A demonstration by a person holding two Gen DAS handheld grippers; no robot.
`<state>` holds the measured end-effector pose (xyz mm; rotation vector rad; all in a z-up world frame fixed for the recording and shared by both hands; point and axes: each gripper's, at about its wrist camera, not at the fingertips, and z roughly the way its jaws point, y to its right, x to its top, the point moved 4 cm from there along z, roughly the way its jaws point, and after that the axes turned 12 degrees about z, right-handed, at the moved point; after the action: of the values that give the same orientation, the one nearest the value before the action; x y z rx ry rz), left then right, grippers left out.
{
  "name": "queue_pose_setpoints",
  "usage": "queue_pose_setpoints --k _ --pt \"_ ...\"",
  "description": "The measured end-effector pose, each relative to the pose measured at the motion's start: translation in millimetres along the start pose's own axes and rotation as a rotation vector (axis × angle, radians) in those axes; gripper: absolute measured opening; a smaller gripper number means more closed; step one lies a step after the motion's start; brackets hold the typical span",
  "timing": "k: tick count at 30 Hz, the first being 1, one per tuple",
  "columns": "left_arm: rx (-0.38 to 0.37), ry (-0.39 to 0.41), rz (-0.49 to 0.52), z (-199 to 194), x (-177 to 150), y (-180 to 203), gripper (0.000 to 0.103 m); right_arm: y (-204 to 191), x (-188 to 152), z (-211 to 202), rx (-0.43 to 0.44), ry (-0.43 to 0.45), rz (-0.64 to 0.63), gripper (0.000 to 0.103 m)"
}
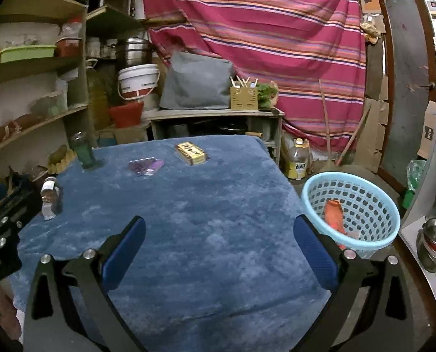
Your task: Collect trash
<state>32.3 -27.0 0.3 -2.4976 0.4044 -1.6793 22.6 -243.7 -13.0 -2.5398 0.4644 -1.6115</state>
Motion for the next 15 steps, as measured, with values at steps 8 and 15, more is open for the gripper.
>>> queue_pose_setpoints --k 8,15 --pt "0.018 -0.026 -0.038 7.7 -23.9 -15.6 0.098 -21.9 -21.2 -2.3 -0.034 0.021 -0.049 0.098" --pt "-0.009 -0.028 -0.067 8.2 -31.7 -22.1 0.098 -26.5 -26.9 -6.1 -0.027 0.032 -0.048 0.098"
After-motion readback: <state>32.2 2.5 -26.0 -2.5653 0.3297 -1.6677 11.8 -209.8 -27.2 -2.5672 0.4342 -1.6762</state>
